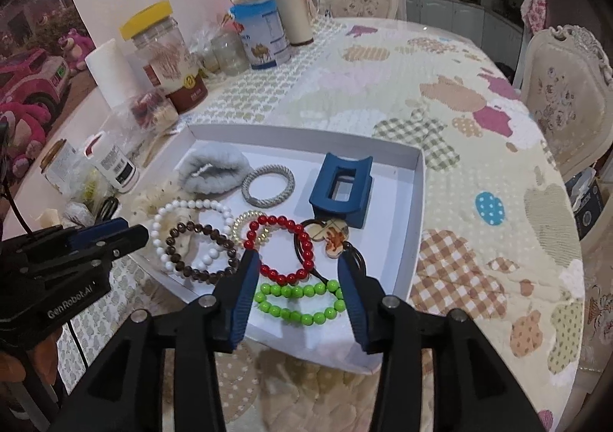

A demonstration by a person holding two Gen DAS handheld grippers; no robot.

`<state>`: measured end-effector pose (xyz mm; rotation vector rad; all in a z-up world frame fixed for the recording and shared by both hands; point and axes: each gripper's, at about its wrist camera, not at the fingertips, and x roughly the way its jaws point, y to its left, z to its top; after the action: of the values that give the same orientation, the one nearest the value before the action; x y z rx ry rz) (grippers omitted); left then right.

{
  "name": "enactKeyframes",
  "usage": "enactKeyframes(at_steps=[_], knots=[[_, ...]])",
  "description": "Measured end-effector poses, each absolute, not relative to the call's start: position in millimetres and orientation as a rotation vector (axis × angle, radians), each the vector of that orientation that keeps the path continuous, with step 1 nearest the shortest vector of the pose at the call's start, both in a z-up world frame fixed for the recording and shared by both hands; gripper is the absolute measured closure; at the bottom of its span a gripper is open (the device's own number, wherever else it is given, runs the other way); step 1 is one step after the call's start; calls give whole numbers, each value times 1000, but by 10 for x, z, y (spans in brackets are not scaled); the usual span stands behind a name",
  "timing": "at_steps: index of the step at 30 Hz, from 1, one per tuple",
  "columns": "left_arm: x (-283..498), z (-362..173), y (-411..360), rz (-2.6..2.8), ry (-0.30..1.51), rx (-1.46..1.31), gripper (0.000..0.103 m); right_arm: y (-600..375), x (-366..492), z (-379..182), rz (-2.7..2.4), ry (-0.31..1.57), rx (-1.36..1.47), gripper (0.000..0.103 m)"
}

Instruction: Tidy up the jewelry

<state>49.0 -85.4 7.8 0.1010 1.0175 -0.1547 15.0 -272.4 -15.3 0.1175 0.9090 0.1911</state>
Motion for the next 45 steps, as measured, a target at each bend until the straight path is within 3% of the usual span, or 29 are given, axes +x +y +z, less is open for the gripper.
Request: enactKeyframes(at_steps=[9, 13, 45], knots=[[335, 343, -907, -163, 947, 123, 88, -2615, -75, 104, 159, 830, 134, 52], [285, 466, -908, -171, 917, 116, 88, -2558, -182, 265, 149, 785, 133, 40], [-4, 813, -860, -136, 807, 129, 88, -2477, -531, 535, 97, 720, 128, 35]])
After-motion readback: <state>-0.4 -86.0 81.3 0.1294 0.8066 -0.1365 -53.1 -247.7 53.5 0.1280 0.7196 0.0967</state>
